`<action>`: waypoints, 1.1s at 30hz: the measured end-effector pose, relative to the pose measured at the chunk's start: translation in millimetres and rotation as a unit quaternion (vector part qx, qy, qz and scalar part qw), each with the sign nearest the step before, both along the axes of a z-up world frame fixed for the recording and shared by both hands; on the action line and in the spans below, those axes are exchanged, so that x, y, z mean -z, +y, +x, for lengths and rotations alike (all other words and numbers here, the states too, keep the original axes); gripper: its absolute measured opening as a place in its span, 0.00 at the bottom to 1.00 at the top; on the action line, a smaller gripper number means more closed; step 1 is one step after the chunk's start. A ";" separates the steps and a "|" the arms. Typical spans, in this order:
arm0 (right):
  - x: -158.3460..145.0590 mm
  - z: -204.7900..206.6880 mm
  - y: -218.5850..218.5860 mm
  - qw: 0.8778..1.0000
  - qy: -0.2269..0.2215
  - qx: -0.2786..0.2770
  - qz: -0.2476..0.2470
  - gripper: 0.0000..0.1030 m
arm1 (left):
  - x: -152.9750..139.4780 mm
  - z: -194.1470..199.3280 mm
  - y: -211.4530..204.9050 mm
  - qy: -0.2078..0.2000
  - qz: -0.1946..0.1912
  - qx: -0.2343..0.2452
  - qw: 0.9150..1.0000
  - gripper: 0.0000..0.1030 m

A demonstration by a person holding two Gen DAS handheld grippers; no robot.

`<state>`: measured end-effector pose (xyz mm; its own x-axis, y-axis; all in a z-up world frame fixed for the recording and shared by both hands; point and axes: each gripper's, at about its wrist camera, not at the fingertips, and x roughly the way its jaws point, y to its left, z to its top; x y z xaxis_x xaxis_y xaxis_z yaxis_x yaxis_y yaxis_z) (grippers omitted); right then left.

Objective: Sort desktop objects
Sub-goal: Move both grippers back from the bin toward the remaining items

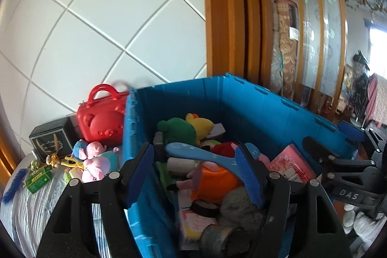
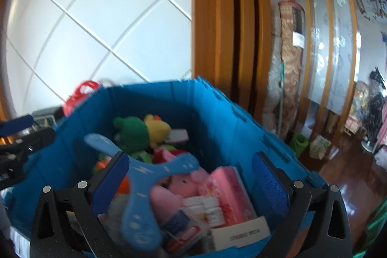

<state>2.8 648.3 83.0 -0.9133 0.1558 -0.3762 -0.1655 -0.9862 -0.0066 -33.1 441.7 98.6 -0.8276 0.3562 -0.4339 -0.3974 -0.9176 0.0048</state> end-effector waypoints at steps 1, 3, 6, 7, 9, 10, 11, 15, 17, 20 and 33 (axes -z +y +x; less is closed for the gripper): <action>-3.8 2.1 -4.7 1.000 0.006 -0.006 0.000 1.00 | -1.9 1.9 -9.4 0.004 0.006 -0.005 1.000 0.67; -13.4 6.2 -22.8 1.000 0.021 -0.023 -0.001 1.00 | -6.7 6.6 -29.2 0.017 0.011 -0.024 1.000 0.67; -25.1 9.2 -50.3 0.998 0.037 -0.045 0.002 1.00 | -10.5 11.1 -63.5 0.029 0.029 -0.044 0.998 0.75; -29.0 10.8 -61.3 0.998 0.043 -0.053 0.005 1.00 | -10.6 11.5 -75.5 0.032 0.033 -0.052 0.998 0.76; -36.9 13.7 -88.0 0.996 0.052 -0.069 0.008 1.00 | -8.9 10.8 -102.1 0.035 0.038 -0.071 0.996 0.76; -39.6 14.2 -101.8 0.996 0.055 -0.076 0.011 1.00 | -7.7 8.9 -114.9 0.032 0.042 -0.077 0.996 0.76; -41.7 14.3 -115.1 0.995 0.057 -0.083 0.015 1.00 | -6.1 6.3 -129.4 0.028 0.046 -0.082 0.995 0.76; -47.3 9.9 -171.5 0.992 0.057 -0.108 0.019 1.00 | 1.6 -5.0 -188.2 0.013 0.046 -0.092 0.995 0.76; -49.9 5.0 -197.8 0.991 0.055 -0.116 0.022 1.00 | 6.2 -8.4 -219.0 0.013 0.031 -0.100 0.994 0.76; -53.4 -3.3 -242.2 0.990 0.053 -0.130 0.029 1.00 | 12.5 -16.0 -263.6 0.004 0.015 -0.118 0.993 0.76; -1.7 -99.1 -351.7 0.986 -0.055 -0.155 0.020 1.00 | 49.6 -84.1 -400.3 -0.056 -0.012 -0.182 0.982 0.76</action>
<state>-96.4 296.6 84.7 -0.8730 -0.1084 -0.4755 0.1487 -0.9877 -0.0480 -117.2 41.4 49.0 -0.8442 0.0350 -0.5349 -0.0434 -0.9991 0.0030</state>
